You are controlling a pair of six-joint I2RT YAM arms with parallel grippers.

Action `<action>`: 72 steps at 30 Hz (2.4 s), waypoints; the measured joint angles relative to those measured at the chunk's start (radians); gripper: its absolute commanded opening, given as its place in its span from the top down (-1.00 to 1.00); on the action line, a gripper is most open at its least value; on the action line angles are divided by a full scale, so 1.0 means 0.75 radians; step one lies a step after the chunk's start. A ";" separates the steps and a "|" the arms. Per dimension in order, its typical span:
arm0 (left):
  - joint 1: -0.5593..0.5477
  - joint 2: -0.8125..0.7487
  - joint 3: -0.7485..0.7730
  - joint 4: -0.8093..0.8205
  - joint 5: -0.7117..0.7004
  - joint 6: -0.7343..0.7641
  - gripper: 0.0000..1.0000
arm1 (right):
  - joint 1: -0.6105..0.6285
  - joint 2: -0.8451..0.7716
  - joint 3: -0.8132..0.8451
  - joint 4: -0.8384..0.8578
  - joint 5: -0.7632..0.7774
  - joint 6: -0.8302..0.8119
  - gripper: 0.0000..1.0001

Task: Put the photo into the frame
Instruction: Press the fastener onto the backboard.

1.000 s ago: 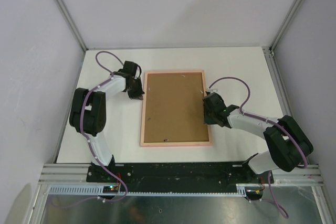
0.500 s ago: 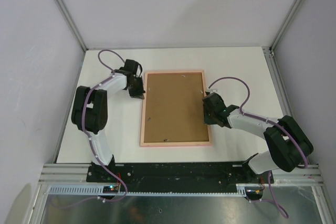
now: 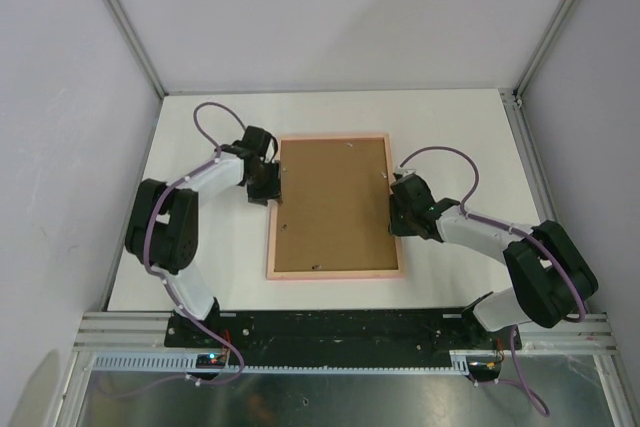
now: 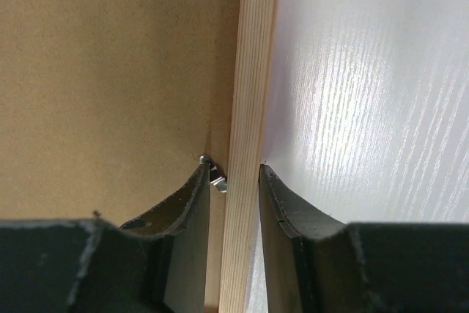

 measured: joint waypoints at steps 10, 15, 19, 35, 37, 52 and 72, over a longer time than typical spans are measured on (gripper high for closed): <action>-0.114 -0.126 -0.183 -0.033 -0.069 -0.001 -0.14 | -0.024 -0.001 0.000 0.000 -0.052 -0.012 1.00; -0.129 -0.126 -0.201 -0.037 -0.068 0.000 -0.13 | -0.028 -0.002 0.000 0.000 -0.061 -0.015 1.00; -0.129 -0.126 -0.208 -0.037 -0.062 0.001 -0.13 | -0.033 -0.002 0.000 -0.001 -0.065 -0.016 1.00; -0.132 -0.169 -0.233 -0.020 0.010 0.047 -0.17 | -0.039 -0.002 0.000 0.000 -0.080 -0.019 1.00; -0.135 -0.169 -0.253 -0.021 0.010 0.053 -0.15 | -0.041 -0.002 0.000 0.000 -0.083 -0.019 1.00; -0.154 -0.164 -0.264 -0.023 -0.030 0.054 0.20 | -0.044 0.001 0.000 0.009 -0.098 -0.031 1.00; -0.149 -0.145 -0.236 -0.042 -0.108 -0.102 0.99 | -0.049 0.005 0.000 0.026 -0.095 -0.039 1.00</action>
